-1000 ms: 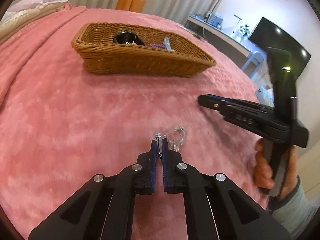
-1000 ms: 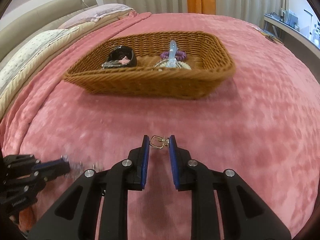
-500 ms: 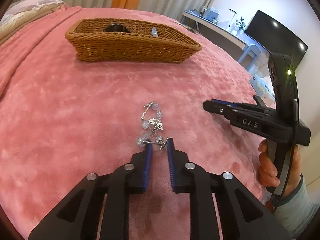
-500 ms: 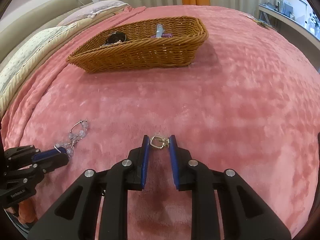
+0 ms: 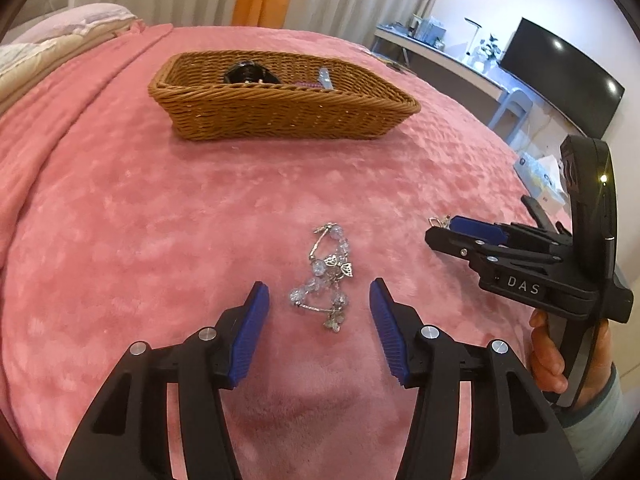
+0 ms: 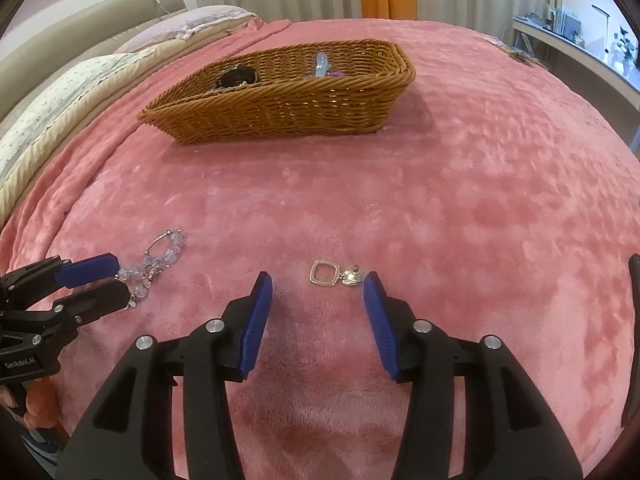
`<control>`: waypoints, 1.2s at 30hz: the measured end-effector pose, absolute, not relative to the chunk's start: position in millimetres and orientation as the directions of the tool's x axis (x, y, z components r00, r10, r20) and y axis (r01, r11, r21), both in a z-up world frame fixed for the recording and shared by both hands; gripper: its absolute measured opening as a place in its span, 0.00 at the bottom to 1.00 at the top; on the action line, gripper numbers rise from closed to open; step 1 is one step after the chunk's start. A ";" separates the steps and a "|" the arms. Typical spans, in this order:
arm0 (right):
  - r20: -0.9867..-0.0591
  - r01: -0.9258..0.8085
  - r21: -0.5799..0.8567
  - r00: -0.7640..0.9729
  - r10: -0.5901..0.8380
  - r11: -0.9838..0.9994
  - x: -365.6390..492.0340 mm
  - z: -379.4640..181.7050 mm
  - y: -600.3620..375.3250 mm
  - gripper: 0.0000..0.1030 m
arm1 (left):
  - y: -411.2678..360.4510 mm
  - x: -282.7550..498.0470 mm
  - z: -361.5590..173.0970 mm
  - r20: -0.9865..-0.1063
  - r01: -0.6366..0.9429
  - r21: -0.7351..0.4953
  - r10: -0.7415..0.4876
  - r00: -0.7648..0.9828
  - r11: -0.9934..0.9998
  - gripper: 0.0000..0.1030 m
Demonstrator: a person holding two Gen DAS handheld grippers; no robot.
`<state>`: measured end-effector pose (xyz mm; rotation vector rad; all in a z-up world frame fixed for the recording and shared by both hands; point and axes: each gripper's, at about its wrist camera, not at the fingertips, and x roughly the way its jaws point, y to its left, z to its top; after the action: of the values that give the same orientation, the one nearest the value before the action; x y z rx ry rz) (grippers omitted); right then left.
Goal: Organize jewelry
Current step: 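Grasp the silver charm bracelet with left tool while right tool grasps metal ring charm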
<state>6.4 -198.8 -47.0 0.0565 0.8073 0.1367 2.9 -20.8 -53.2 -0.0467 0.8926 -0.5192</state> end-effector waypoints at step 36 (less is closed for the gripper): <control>-0.616 -0.170 0.119 0.760 0.207 0.978 -11.9 -21.8 -195.3 0.19 | -37.8 -3.7 -28.3 -0.639 0.482 -0.119 -0.439 0.632 0.868 0.13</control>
<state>-11.9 -195.3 -21.8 0.0568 0.6775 0.2056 -3.7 -37.9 -28.3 0.0651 0.7135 -0.5271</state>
